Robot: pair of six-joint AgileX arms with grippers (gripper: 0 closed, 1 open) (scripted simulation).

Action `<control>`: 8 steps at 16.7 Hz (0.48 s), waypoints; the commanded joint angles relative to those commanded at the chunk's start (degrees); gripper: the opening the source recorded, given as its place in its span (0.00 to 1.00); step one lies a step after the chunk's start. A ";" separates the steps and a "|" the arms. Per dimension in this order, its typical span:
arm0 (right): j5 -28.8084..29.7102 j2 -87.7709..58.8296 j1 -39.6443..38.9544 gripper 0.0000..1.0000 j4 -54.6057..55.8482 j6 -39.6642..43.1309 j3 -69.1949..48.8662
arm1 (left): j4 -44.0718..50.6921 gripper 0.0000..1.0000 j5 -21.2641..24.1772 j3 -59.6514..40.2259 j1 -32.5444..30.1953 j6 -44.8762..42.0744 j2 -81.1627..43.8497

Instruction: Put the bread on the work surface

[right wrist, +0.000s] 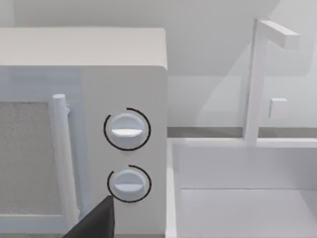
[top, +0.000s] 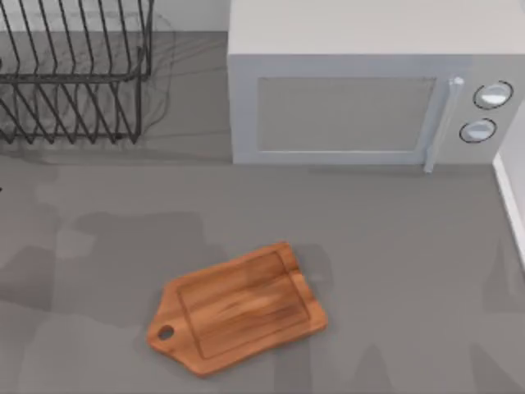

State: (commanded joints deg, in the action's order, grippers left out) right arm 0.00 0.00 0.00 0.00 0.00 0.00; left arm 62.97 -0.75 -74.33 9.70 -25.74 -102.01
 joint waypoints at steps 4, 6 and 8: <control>0.00 0.00 0.00 1.00 0.00 0.00 0.00 | -1.44 0.00 -0.49 1.30 -4.59 23.85 -1.96; 0.00 0.00 0.00 1.00 0.00 0.00 0.00 | -1.87 0.00 -0.60 2.07 -7.65 38.06 -3.13; 0.00 0.00 0.00 1.00 0.00 0.00 0.00 | -2.01 0.00 -0.53 2.81 -11.19 53.25 -4.39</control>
State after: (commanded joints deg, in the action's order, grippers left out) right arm 0.00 0.00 0.00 0.00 0.00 0.00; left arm 60.96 -1.28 -71.52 -1.49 27.51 -106.41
